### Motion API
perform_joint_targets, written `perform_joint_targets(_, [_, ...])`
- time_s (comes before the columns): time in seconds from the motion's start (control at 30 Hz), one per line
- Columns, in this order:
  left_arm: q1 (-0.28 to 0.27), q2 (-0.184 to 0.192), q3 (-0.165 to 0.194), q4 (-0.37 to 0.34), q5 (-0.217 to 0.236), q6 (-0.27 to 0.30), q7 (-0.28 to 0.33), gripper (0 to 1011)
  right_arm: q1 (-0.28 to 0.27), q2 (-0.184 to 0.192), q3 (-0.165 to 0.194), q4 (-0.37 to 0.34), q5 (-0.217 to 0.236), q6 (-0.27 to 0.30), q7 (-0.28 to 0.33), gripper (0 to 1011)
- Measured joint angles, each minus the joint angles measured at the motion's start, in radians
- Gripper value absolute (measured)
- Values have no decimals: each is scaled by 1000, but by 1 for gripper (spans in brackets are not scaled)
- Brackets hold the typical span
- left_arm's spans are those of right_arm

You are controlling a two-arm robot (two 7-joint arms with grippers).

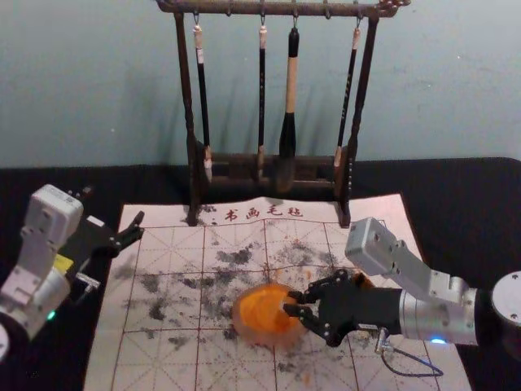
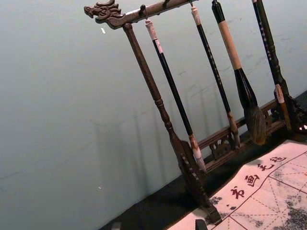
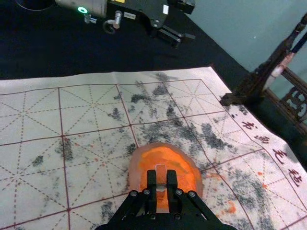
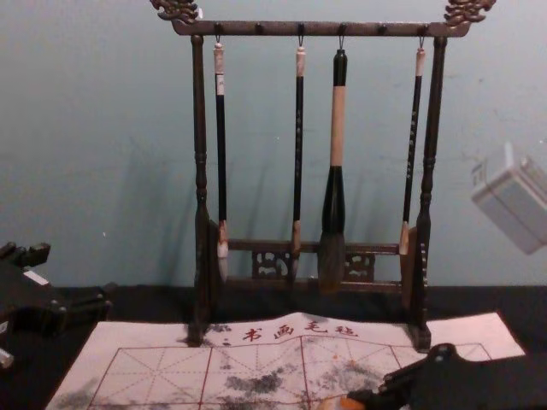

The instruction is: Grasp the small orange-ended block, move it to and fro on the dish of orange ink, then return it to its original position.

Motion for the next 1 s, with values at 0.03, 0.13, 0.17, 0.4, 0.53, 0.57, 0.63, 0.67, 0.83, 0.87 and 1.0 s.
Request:
perform_joint_targets(0.03, [0,0,0,0,0,0,0,1001,0,-1,-1,-1,0,0,1,94])
perform_joint_targets(0.13, [0,0,0,0,0,0,0,1001,3,-5,-7,-2,-1,0,4,94])
perform_joint_targets(0.17, [0,0,0,0,0,0,0,1001,4,-6,-9,-2,-2,0,4,94])
perform_joint_targets(0.4, [0,0,0,0,0,0,0,1001,22,-25,-22,13,-9,1,6,94])
perform_joint_targets(0.53, [0,0,0,0,0,0,0,1001,34,-36,-25,26,-13,5,2,94])
perform_joint_targets(0.57, [0,0,0,0,0,0,0,1001,37,-38,-25,29,-14,5,2,94])
perform_joint_targets(0.63, [0,0,0,0,0,0,0,1001,44,-44,-25,37,-16,8,-2,94])
perform_joint_targets(0.67, [0,0,0,0,0,0,0,1001,49,-47,-24,43,-17,10,-5,94])
perform_joint_targets(0.83, [0,0,0,0,0,0,0,1001,60,-55,-21,59,-20,16,-12,94])
perform_joint_targets(0.87, [0,0,0,0,0,0,0,1001,64,-56,-18,65,-20,19,-16,94])
perform_joint_targets(1.0, [0,0,0,0,0,0,0,1001,67,-56,-11,70,-21,24,-23,94])
